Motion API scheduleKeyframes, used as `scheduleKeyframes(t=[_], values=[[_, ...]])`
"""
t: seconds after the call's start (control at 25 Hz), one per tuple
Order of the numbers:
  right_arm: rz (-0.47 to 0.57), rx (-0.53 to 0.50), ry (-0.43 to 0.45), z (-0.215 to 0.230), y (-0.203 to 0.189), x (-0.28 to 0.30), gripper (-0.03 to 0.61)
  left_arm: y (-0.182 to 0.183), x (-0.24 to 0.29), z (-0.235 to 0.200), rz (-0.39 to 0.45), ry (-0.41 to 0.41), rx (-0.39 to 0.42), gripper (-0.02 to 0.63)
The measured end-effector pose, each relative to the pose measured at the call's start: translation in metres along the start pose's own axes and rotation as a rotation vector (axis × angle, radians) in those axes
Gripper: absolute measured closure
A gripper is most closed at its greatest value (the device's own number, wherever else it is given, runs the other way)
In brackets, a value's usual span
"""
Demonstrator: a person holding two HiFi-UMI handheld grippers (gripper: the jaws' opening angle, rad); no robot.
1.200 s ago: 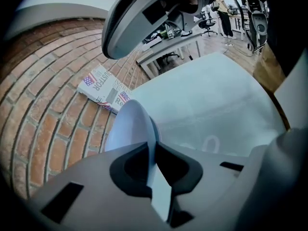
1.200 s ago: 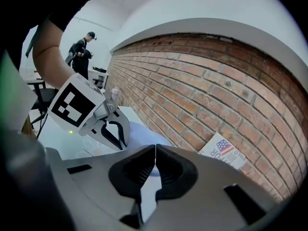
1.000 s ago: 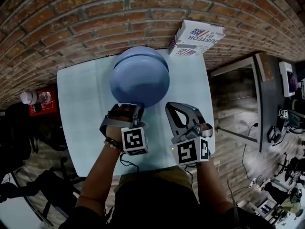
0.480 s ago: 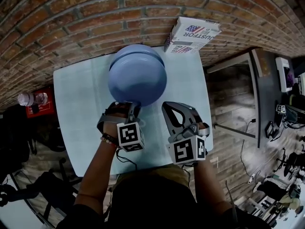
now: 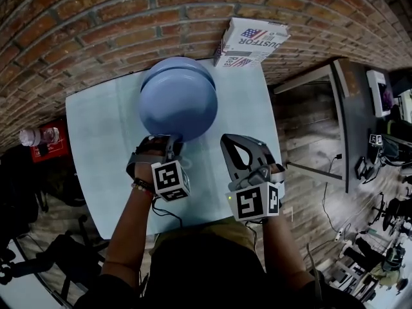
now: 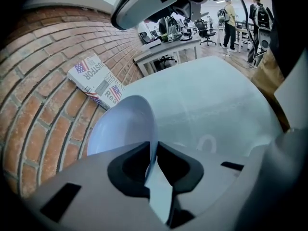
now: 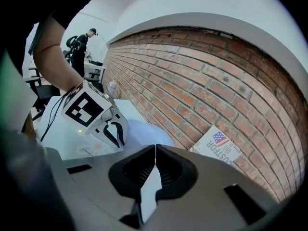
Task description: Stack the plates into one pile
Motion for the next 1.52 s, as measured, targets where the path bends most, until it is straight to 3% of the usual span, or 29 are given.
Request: scheduleKeyframes(t=[0.56,1.52], values=[[0.007,-0.011,0.016,-0.013,-0.001,-0.001,0.543,-0.003,-0.009,-0.002,0.038,0.072,-0.038,0.506],[-0.004,0.018,-0.009,-0.038,0.000,-0.023,0.543,-0.012,-0.032,0.013,0.054,0.112,-0.026,0.505]])
Point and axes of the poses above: the fingertips, and each gripper's own axes: x forward along the fingers, z to its right, y out of its top, the point moved 6 cm from there along -x, backward along the fingers, and after that the axes turned 6 degrees about -x, right-handed, at the moved point
